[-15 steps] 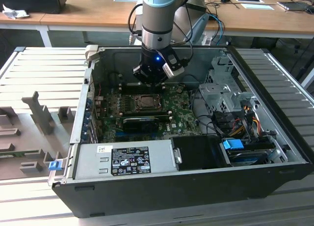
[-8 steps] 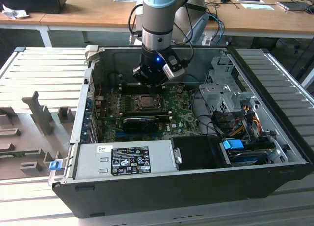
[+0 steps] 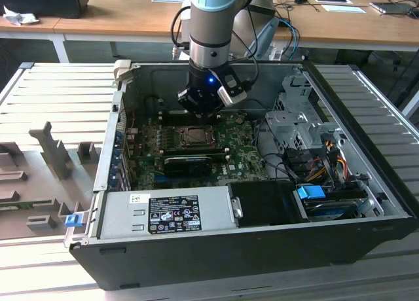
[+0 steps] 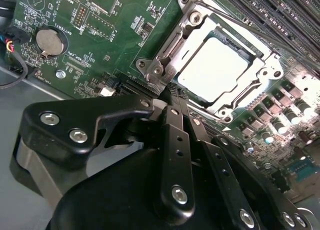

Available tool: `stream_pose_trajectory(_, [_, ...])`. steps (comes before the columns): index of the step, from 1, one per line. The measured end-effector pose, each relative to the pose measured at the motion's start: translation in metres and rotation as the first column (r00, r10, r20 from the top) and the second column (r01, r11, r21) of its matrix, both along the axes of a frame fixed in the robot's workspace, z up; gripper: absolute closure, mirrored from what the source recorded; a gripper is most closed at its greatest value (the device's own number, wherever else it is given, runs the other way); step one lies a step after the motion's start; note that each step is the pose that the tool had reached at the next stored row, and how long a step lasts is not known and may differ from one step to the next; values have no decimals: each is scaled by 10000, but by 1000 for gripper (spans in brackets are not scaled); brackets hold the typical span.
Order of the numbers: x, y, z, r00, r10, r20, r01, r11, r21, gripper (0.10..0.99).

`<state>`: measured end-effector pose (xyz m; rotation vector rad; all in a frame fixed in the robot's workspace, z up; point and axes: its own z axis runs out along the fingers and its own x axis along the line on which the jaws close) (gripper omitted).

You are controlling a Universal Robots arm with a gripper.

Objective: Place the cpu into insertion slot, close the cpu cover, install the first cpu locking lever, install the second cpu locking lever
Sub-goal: 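Install the second cpu locking lever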

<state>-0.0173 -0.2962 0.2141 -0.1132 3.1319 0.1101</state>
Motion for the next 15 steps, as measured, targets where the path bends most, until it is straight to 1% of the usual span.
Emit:
stream_pose_trajectory(3, [0, -7, 4, 10000, 0, 0, 0, 10000, -2, 980])
stream_pose_trajectory(7, [0, -11, 28, 10000, 0, 1, 0, 10000, 0, 980])
stream_pose_trajectory(10, [0, -27, 26, 10000, -1, 2, 1, 10000, 2, 980])
stream_pose_trajectory(15, [1, -35, 24, 10000, -1, 1, 1, 10000, -1, 980])
